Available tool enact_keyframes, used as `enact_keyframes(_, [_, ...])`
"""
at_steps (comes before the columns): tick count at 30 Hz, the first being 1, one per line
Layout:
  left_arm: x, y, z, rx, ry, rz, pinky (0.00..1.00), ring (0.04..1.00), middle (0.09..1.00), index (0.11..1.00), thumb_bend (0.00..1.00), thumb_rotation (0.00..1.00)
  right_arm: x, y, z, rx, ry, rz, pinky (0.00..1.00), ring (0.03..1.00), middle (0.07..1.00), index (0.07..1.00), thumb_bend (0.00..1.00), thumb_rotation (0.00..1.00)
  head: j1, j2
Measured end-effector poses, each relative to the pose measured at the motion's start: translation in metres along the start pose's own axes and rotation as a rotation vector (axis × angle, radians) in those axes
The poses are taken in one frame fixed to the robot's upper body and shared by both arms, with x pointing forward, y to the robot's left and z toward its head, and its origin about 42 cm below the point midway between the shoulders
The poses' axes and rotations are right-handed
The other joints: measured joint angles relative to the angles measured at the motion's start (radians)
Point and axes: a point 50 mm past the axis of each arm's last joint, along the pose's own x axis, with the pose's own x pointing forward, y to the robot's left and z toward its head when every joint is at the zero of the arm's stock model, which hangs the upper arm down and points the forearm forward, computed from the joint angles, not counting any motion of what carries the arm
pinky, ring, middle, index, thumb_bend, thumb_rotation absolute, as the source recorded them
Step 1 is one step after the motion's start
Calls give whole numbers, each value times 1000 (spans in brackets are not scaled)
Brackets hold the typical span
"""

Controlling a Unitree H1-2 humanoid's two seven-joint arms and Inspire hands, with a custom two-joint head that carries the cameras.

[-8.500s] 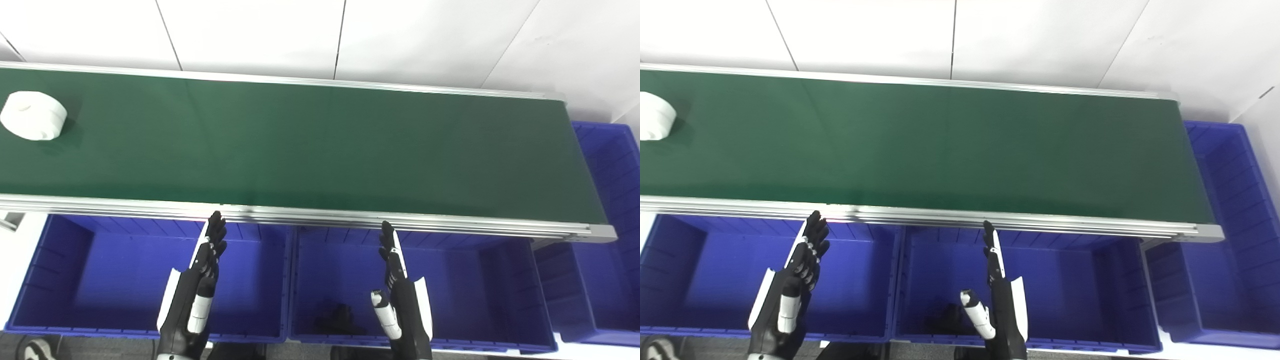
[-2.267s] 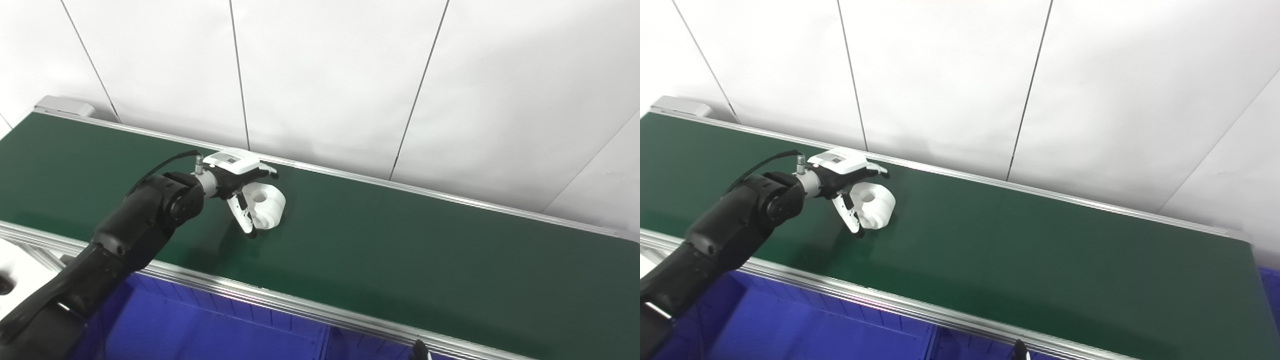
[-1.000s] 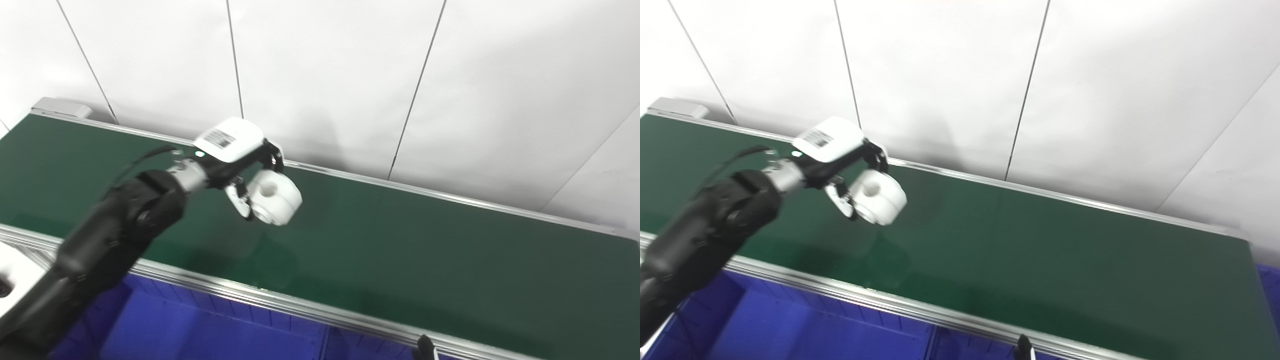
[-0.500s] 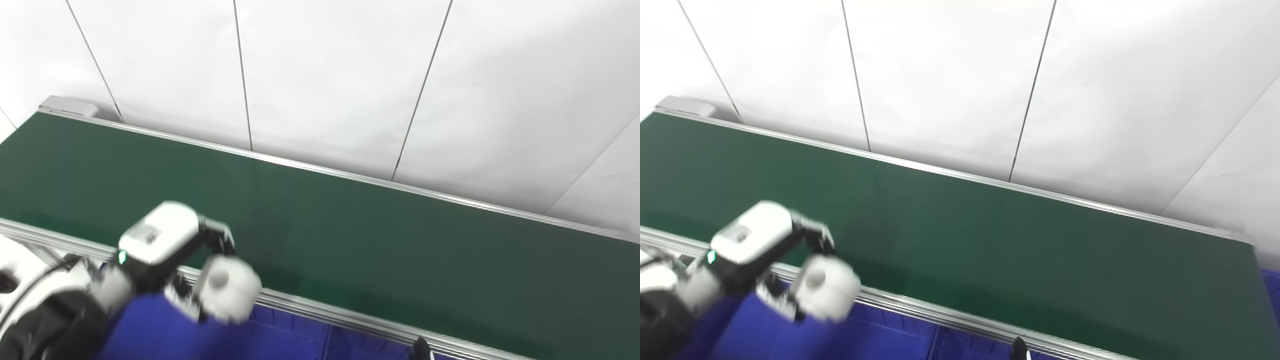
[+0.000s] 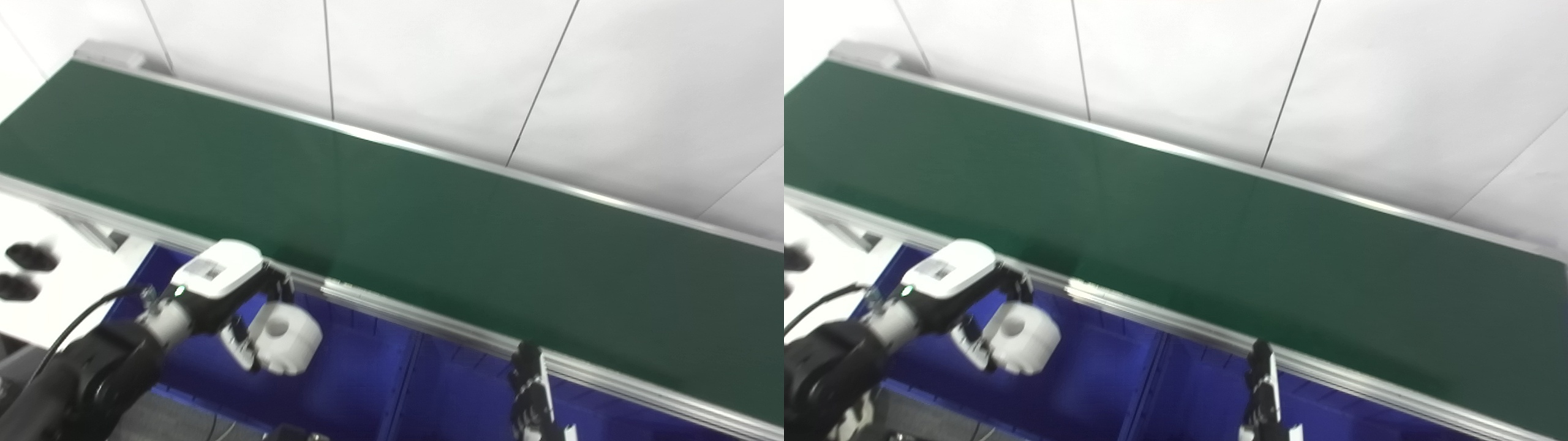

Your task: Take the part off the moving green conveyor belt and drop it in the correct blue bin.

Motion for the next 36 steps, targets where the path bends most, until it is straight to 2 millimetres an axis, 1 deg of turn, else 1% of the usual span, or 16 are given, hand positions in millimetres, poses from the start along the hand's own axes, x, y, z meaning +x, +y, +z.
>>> enact_keyframes(4, [4,-4,-2,11,8,-18,663,586,533,444,519,0,-2,-7,-1,-6,8,-6,1000,972,994,1000,740,1000,-27,-11])
enact_keyframes(13, [4,-8,-3,25,16,-28,652,580,520,459,522,0,-3,-10,-1,-13,11,-7,1000,957,983,1000,754,966,-37,-17])
enact_keyframes(14, [4,-8,-3,28,17,-32,659,606,571,475,523,31,-3,-10,-1,-12,11,-7,1000,957,982,1000,755,962,-49,-20])
enact_keyframes(15, [4,-9,-2,29,17,-44,679,650,631,563,757,86,-3,-10,-2,-10,12,-7,1000,956,981,1000,755,957,-51,-21])
enact_keyframes(16, [3,-9,0,31,17,-74,718,712,707,659,902,161,-3,-11,-2,-7,12,-7,1000,955,979,1000,757,954,-51,-21])
enact_keyframes(18, [2,-9,2,45,23,-150,797,807,817,788,976,290,-3,-11,-2,-5,12,-7,1000,952,979,1000,755,951,-54,-21])
enact_keyframes(20, [-1,-9,3,63,33,-212,849,859,882,864,996,390,-3,-11,-2,-5,12,-7,1000,949,978,1000,757,949,-54,-21])
enact_keyframes(23, [-3,-5,3,80,44,-231,886,885,908,917,1000,488,-3,-10,-2,-4,12,-7,1000,949,979,1000,755,947,-64,-21])
enact_keyframes(26, [-6,1,6,60,34,-232,898,899,922,936,1000,514,-3,-10,-2,-4,12,-5,1000,950,977,1000,755,938,-72,-21])
enact_keyframes(27, [-8,4,8,25,26,-238,942,924,939,945,1000,520,-3,-10,-2,-3,12,-5,1000,951,976,1000,757,933,-77,-21])
enact_keyframes(29, [-15,13,11,-89,6,-236,985,949,955,951,1000,523,-3,-10,-2,-2,13,-5,1000,952,974,1000,759,930,-81,-20])
enact_keyframes(30, [-18,17,12,-156,-3,-235,992,979,982,980,1000,599,-4,-9,-2,-2,15,-6,1000,947,970,1000,764,927,-84,-20])
enact_keyframes(31, [-21,21,12,-239,-8,-238,995,990,991,990,1000,624,-4,-9,-2,-2,16,-6,1000,945,968,1000,765,926,-89,-18])
enact_keyframes(32, [-24,24,13,-311,-8,-240,917,996,997,996,1000,663,-4,-9,-2,-2,16,-7,1000,943,969,1000,766,930,-106,-18])
enact_keyframes(33, [-27,27,13,-383,-15,-232,910,998,999,998,1000,698,-4,-9,-2,-2,17,-7,1000,943,969,1000,769,931,-106,-18])
enact_keyframes(36, [-39,30,25,-645,-70,-176,984,1000,1000,1000,1000,865,-4,-9,-2,-1,18,-7,1000,943,967,1000,775,929,-126,-21])
